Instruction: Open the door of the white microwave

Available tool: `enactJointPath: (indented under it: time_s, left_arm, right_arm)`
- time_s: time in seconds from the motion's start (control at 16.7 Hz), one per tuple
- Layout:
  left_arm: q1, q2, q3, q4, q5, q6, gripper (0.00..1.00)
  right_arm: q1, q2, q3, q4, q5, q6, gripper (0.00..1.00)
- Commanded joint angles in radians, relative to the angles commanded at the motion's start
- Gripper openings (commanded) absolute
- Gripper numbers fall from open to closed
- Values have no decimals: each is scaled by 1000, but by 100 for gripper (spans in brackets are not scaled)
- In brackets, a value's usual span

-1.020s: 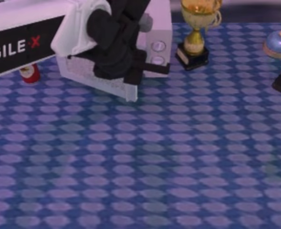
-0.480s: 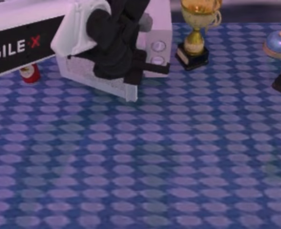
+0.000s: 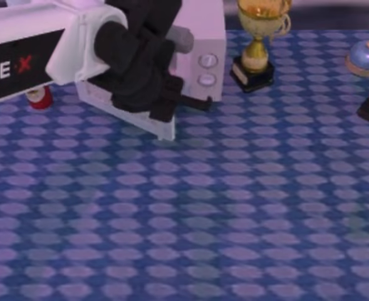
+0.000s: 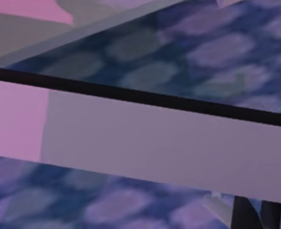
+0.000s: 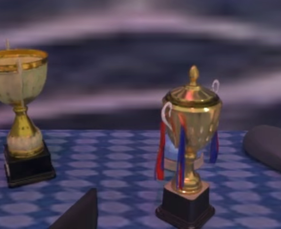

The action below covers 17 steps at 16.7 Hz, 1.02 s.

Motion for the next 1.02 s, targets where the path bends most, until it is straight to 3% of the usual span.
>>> enactJointPath:
  time_s: [1.02]
  left_arm:
    - [5,-19,-10,12,10,18,0]
  right_arm:
    - [0,0,0,0,0,0,100]
